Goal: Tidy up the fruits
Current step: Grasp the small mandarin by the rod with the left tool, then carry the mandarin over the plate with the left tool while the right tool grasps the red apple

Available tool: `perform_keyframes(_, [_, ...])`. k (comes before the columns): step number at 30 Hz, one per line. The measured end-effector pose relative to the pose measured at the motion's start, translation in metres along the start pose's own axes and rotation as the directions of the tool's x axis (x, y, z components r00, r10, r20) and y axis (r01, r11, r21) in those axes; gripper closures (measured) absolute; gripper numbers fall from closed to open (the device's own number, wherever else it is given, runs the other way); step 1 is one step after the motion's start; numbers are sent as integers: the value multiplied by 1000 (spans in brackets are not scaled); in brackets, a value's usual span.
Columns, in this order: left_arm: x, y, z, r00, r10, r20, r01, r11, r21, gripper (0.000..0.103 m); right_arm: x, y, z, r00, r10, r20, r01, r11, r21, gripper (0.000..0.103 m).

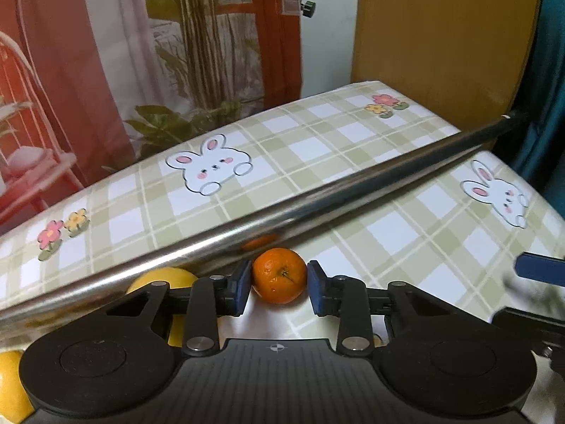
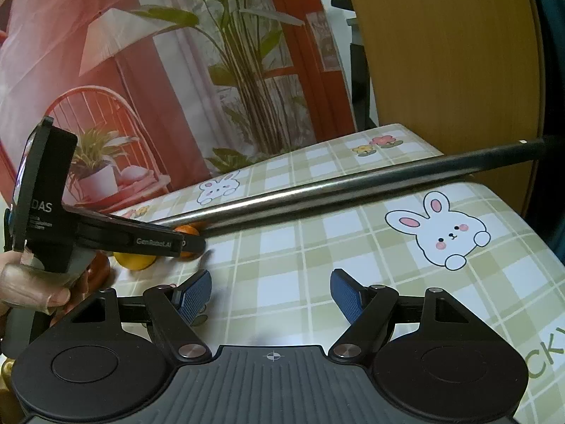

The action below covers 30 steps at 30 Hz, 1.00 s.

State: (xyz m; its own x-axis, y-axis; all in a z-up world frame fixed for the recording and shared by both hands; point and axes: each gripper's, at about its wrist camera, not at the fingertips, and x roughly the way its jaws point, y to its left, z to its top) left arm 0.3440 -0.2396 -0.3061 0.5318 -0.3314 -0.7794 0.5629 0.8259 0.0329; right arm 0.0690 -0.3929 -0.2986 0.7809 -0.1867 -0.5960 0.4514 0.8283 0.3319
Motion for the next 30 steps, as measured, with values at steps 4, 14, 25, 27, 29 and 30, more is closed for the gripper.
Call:
perform_keyframes(4, [-12,-4,-4,1000,-14,12,14,1000,11,67,-1,0,0,1000,-2,-2,2,1000,0,31])
perform_keyframes(14, [-55,2,-10,998,-37,42,38,999,-26,68,-10,18,7,1000,16,4,-15,999,-36,31])
perform_keyframes(25, [-125,38,-50,994,-55,89,64,993,-101,68,-22,60,11,998,69,4,-69,993,-92,31])
perform_keyframes(27, [-138,48,-62,994,-56,98,67,991,-119,68,-23,71,10,996,87,-5,-87,991,-104,31])
perform_keyframes(29, [-151,57,-74,993,-50,108,64,989,-134,68,-23,82,9,995,102,-13,-103,988,-118,31])
perform_keyframes(30, [-157,61,-80,993,-45,112,60,988,-139,68,-23,88,8,994,106,-17,-107,986,-128,31])
